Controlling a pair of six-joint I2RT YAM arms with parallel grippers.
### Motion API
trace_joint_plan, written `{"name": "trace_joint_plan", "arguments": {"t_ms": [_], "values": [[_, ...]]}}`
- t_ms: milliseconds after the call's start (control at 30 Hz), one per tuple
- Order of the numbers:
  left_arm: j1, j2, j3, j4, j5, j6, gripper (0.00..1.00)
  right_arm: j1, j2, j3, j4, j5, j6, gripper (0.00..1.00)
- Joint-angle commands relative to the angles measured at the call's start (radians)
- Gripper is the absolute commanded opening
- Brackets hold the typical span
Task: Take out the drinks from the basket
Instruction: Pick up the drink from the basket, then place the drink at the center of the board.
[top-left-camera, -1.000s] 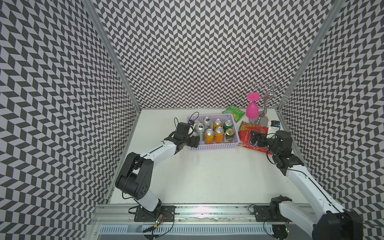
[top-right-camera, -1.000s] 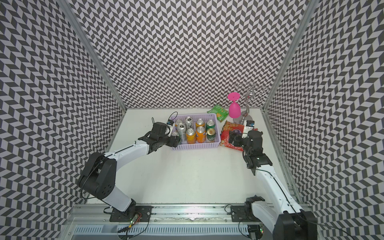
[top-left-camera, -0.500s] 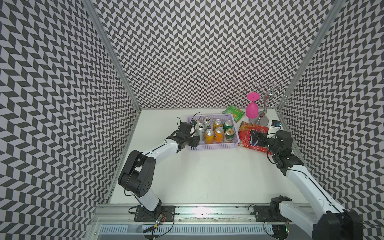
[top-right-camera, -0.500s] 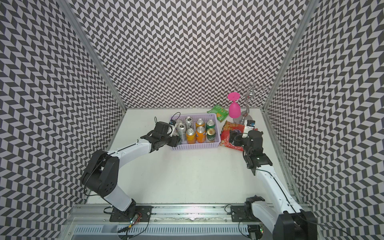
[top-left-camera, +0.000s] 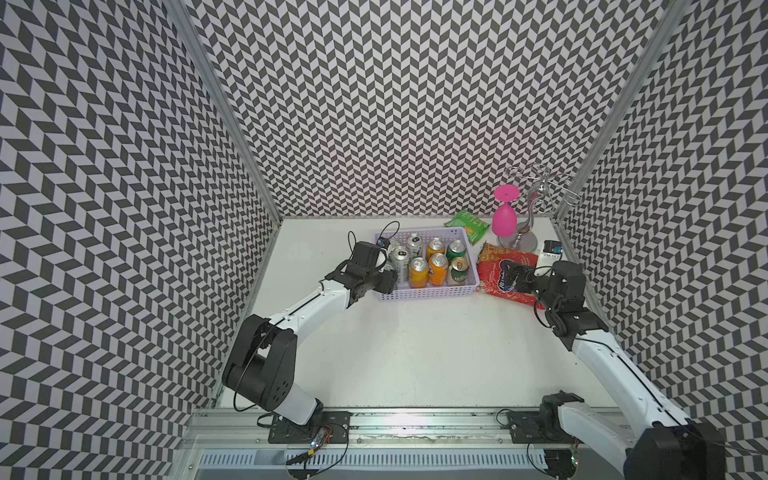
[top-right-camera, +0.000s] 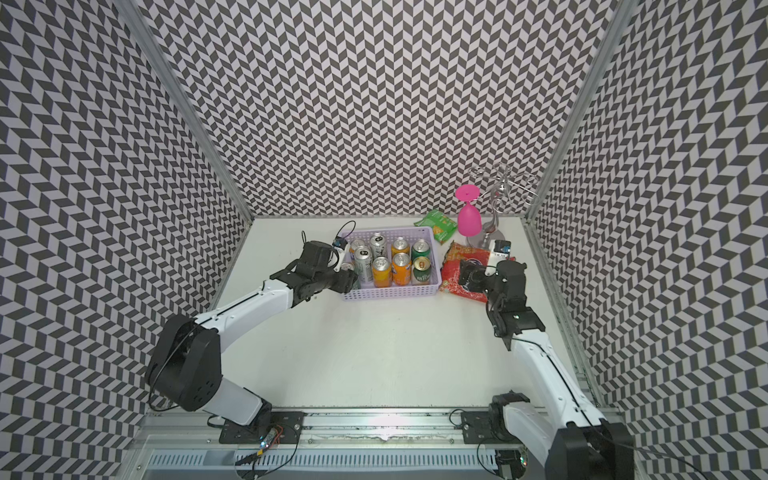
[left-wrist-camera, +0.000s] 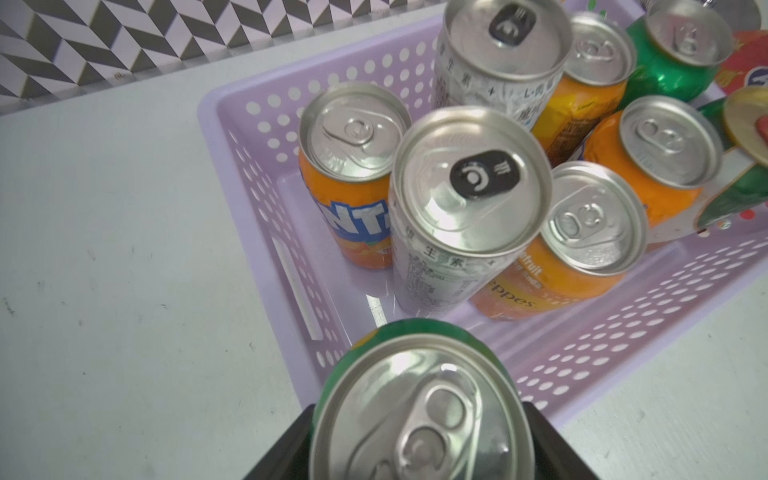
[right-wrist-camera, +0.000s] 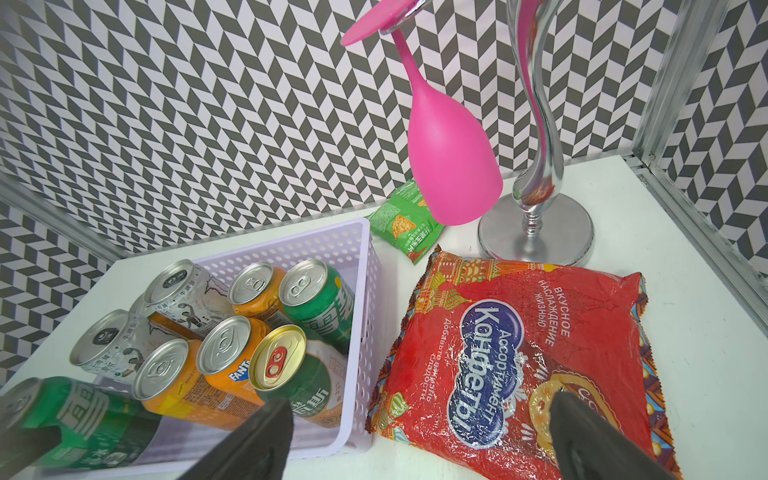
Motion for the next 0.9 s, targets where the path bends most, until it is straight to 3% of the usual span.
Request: {"name": "trace_joint_plan", "arguments": {"t_ms": [0,267,600,867], "values": [[-0.004,-0.099,0.033,0.034,0.000,-0.024,0.54,-0.007,-0.023,0.010,0.046,0.001,0.001,1.00],[-0.004,-0.277,-0.002,-0.035,-0.051,-0.083,0.53,-0.007,-0.053,0.022,0.034,-0.056,0.013,1.00],[-0.004,-0.530,-0.150,-0.151,-0.154,-0.157,0.53,-0.007,-0.095,0.029,0.020,-0.084,0.026,0.99],[-0.004,-0.566,-0.273,-0.095,-0.167,-0.214,0.52,-0.007,-0.109,0.009,0.019,-0.083,0.026,0.99]]}}
